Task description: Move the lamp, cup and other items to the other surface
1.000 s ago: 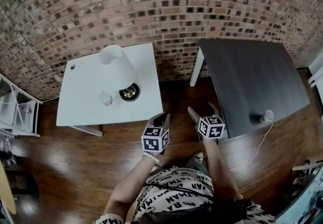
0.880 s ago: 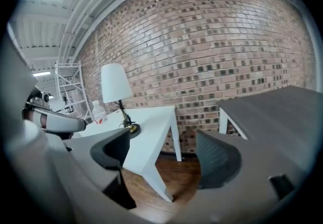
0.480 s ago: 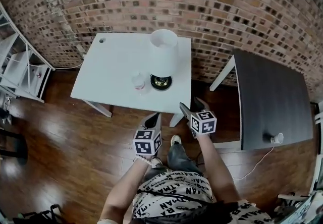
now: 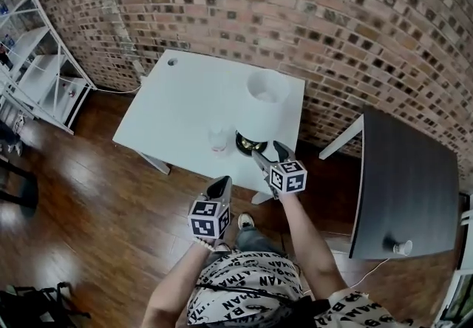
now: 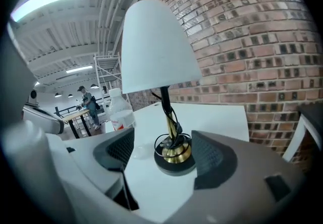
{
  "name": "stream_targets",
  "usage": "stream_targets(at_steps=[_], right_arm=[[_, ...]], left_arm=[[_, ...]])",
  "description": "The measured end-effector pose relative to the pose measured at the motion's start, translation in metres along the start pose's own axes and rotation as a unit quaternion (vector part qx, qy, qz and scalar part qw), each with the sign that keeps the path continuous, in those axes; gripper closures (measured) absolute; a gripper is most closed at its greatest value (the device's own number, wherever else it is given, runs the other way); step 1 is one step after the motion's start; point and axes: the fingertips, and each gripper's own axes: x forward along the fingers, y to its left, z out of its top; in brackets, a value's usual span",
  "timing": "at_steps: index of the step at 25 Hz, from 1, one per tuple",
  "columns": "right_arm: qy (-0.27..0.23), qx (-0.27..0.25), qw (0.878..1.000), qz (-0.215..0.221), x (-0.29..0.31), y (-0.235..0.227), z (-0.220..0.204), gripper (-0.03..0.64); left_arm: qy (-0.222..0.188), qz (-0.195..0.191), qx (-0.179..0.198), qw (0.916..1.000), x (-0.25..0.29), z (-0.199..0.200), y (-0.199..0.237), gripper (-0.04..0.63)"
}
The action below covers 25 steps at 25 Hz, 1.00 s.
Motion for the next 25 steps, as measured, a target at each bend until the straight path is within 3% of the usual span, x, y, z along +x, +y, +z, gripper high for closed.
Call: stream_targets(at_steps=[4, 18, 20, 22, 25], right_arm=[[-0.011, -0.014, 1.000, 0.024, 0.031, -0.003, 0.013, 0.250], [-0.083, -0.034, 0.995, 0.035, 0.105, 0.000, 0.036, 0.304], [-0.093, -0.040, 0.994, 0.030, 0.107, -0.002, 0.041, 0.388], [-0.103, -0.050, 0.993, 0.027, 0.107, -0.001, 0.048, 0.402], [-0.125, -0.078, 0.989, 0.008, 0.098, -0.004, 0.063, 0.543]], left_arm=[[0.002, 0.003, 0.002, 1.0000, 0.022, 0.008, 0.004, 0.592], [-0.004, 0.058, -0.011, 0.9983, 0.054, 0.005, 0.038, 0.593], [-0.006, 0.064, -0.014, 0.9978, 0.054, 0.004, 0.044, 0.594], [-0.008, 0.073, -0.018, 0.9972, 0.052, 0.004, 0.049, 0.593], [-0.002, 0.074, -0.020, 0.9971, 0.051, 0.004, 0.050, 0.593]])
